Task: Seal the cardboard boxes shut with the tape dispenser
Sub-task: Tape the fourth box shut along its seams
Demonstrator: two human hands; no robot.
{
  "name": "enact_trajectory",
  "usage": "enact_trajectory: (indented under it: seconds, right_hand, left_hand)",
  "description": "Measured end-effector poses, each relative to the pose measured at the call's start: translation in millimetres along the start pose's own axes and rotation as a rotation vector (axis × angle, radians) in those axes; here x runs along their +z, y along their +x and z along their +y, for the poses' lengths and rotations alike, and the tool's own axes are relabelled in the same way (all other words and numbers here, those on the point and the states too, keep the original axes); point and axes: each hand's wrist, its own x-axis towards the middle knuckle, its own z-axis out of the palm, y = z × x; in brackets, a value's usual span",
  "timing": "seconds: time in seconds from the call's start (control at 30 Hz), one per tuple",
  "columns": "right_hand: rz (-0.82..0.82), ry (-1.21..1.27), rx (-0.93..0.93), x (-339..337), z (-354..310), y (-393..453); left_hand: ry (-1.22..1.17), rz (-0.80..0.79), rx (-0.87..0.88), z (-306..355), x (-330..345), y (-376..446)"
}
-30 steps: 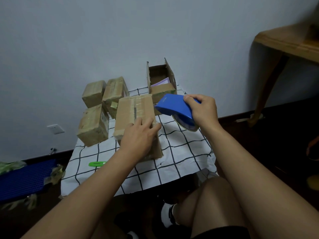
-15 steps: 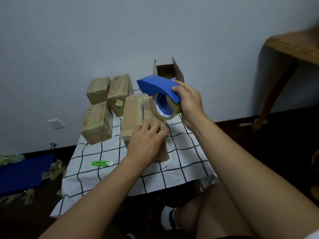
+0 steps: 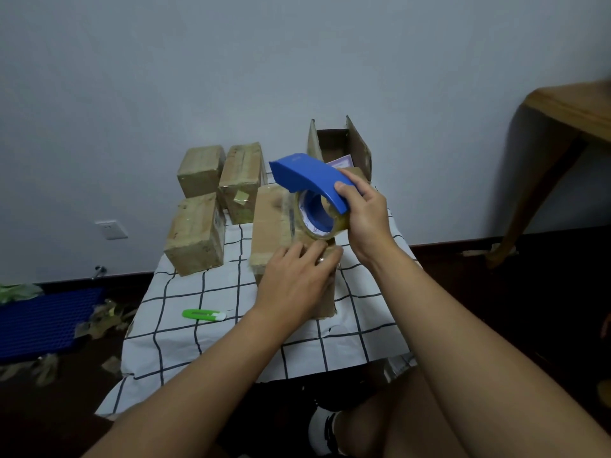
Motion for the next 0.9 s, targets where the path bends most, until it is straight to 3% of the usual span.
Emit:
enact_trajectory:
  seconds: [0.17, 0.33, 0.5, 0.8, 0.9]
  right_hand:
    - [-0.019, -0.004, 0.001, 2, 0, 0]
    - [-0.043, 0.010, 0.016, -1, -1, 0]
    - [-0.069, -0.012, 0.012, -2, 0, -2]
    - [-0.121, -0.030, -0.005, -5, -1, -3]
    - [-0.119, -0.019, 0.002, -8, -1, -3]
  left_hand:
    - [-0.013, 0.011, -0.015, -2, -3, -2]
    - [-0.329, -0.006, -0.199, -5, -10, 3]
    - [-0.480, -0.045, -0.284, -15, -6, 6]
    - [-0.190, 0.097, -0.152, -6, -1, 3]
    - [-0.235, 0.149, -0.167, -5, 3, 1]
